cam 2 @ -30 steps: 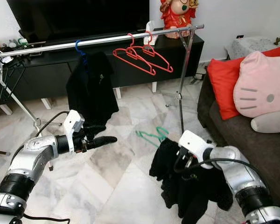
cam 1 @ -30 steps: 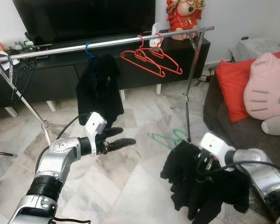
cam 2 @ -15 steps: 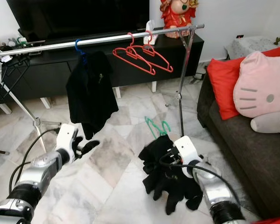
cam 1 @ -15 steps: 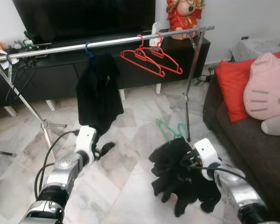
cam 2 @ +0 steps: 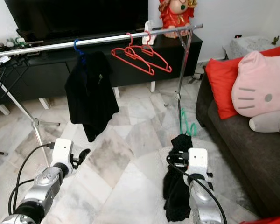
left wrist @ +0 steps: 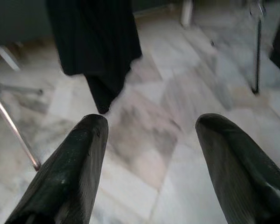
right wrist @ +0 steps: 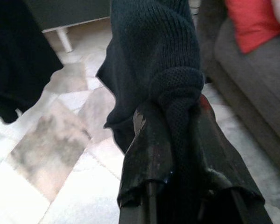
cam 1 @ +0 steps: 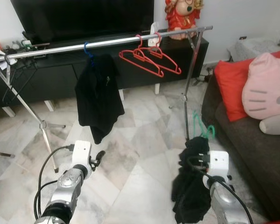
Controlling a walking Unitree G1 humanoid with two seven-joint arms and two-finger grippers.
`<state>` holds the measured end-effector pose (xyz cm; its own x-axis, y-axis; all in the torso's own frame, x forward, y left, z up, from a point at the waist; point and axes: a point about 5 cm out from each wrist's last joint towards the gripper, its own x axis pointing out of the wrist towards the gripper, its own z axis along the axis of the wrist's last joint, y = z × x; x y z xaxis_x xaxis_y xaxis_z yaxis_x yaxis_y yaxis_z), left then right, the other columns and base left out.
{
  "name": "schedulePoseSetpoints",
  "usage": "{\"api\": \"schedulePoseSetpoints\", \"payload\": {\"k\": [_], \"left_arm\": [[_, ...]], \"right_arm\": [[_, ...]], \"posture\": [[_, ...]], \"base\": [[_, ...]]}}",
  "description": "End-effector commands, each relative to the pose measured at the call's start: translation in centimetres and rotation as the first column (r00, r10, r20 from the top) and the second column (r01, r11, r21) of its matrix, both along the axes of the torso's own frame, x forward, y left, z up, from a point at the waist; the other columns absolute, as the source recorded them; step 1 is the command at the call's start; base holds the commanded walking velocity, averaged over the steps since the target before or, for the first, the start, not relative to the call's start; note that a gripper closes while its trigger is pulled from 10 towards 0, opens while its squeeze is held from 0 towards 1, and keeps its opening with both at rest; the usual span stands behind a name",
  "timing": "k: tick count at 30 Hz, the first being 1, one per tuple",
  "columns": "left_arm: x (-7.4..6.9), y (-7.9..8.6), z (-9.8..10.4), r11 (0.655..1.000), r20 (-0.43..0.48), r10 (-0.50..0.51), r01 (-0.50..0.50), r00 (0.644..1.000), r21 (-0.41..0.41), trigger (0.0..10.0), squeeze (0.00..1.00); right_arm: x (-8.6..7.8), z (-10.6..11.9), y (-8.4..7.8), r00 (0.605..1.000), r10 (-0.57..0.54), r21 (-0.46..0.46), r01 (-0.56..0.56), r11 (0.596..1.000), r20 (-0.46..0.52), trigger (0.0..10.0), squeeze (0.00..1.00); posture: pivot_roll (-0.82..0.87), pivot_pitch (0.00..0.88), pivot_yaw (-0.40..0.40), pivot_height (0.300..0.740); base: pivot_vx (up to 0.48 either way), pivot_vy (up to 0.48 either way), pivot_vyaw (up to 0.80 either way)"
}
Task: Hang hanger
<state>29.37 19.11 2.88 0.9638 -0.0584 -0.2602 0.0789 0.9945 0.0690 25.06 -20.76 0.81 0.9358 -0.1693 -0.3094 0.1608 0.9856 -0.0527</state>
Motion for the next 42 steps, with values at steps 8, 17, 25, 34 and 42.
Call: {"api": "schedulePoseSetpoints", "payload": {"k": [8, 17, 25, 34, 42], "left_arm": [[-2.7, 1.3, 0.1, 0.993, 0.118, 0.092, -0.099, 0.989, 0.058, 10.0, 0.00], [-2.7, 1.0, -0.3, 0.991, 0.091, 0.134, -0.135, 0.987, 0.012, 10.0, 0.00], [-2.6, 0.8, -0.1, 0.990, 0.091, 0.137, -0.138, 0.986, -0.003, 10.0, 0.00], [-2.4, 0.3, 0.0, 0.993, 0.085, 0.118, -0.117, 0.989, -0.021, 10.0, 0.00], [-2.2, 0.3, 0.0, 0.993, 0.081, 0.115, -0.114, 0.990, -0.022, 10.0, 0.00]], "right_arm": [[-2.1, 0.1, 1.0, 0.996, -0.015, -0.001, 0.015, 1.000, 0.090, 10.0, 0.00], [-0.7, 0.8, 1.3, 0.993, -0.028, 0.031, 0.025, 0.999, 0.117, 10.0, 0.00], [-0.7, 0.8, 1.3, 0.993, -0.030, 0.020, 0.028, 0.999, 0.114, 10.0, 0.00], [-0.5, 0.8, 1.9, 0.993, -0.036, 0.064, 0.029, 0.998, 0.112, 10.0, 0.00], [-0.2, 0.9, 2.0, 0.993, -0.031, 0.058, 0.025, 0.998, 0.111, 10.0, 0.00]], "posture": [[-0.13, 0.000, 0.013, 0.740], [-0.13, 0.000, 0.011, 0.740], [-0.13, 0.000, 0.015, 0.740], [-0.13, 0.000, 0.020, 0.740], [-0.13, 0.000, 0.027, 0.740]], "base": [[0.000, 0.000, 0.00], [0.000, 0.000, 0.00], [0.000, 0.030, 0.00], [0.000, 0.138, 0.00], [0.000, 0.354, 0.00]]}}
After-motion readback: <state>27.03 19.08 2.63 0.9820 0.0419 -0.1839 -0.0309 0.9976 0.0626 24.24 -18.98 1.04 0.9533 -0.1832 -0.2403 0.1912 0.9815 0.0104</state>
